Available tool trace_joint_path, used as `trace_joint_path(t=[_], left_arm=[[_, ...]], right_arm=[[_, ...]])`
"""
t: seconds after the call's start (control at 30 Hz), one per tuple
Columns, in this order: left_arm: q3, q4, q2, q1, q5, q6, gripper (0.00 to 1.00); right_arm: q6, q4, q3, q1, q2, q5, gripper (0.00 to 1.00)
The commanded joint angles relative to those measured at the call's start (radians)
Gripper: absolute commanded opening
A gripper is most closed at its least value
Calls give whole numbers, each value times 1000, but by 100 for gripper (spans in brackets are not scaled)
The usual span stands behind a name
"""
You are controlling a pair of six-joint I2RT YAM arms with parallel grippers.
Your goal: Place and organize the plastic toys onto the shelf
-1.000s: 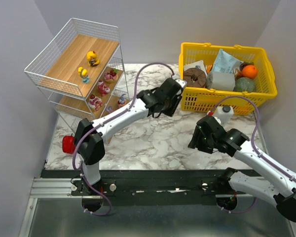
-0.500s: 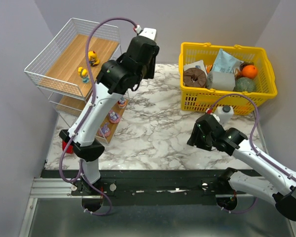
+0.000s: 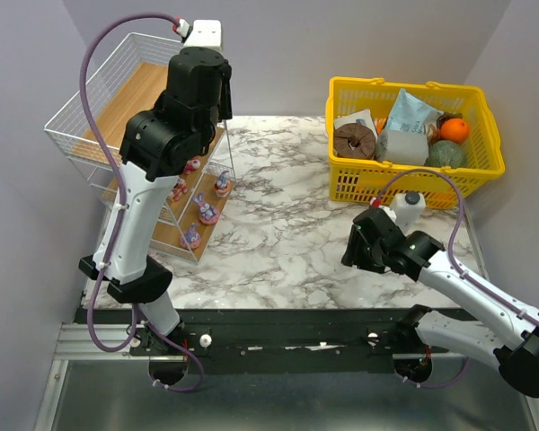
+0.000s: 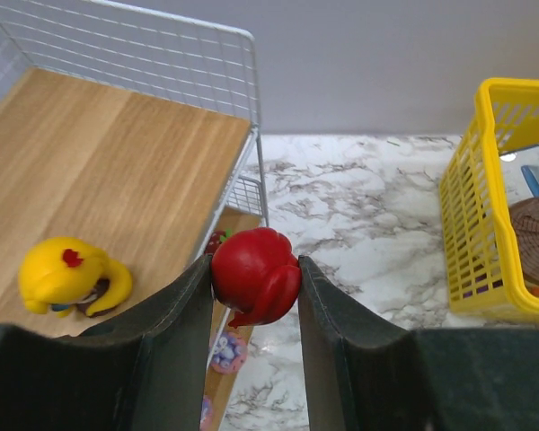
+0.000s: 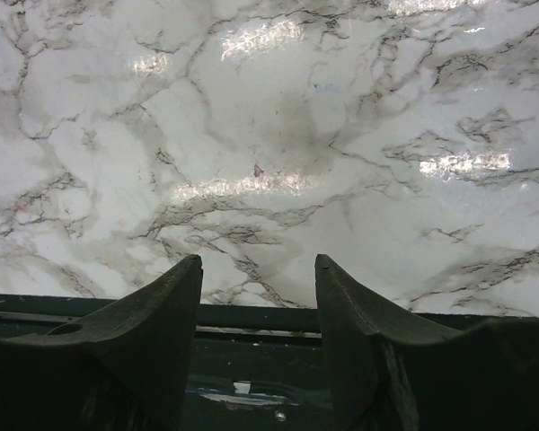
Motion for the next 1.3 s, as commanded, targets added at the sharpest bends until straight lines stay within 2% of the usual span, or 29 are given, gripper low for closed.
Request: trace_joint_path(t=[0.0,0.27,0.5,0.9,1.27], left_arm=[[28,76,-33,6,-107,79,4],[20,142,-5,44,-131,176,8],[24,133,15,122,-18,182,9],[14,167,50,153,37,233,11],[-1,115,96,184,70,202,16]], right_arm=[[-24,21,-5,-5,10,47,61],[-30,27,4,-7,27,48,61],[-26,27,4,-5,32,53,61],[-20,33,8,-7,59,47,61],[-14,43,4,-7,70,48,61]])
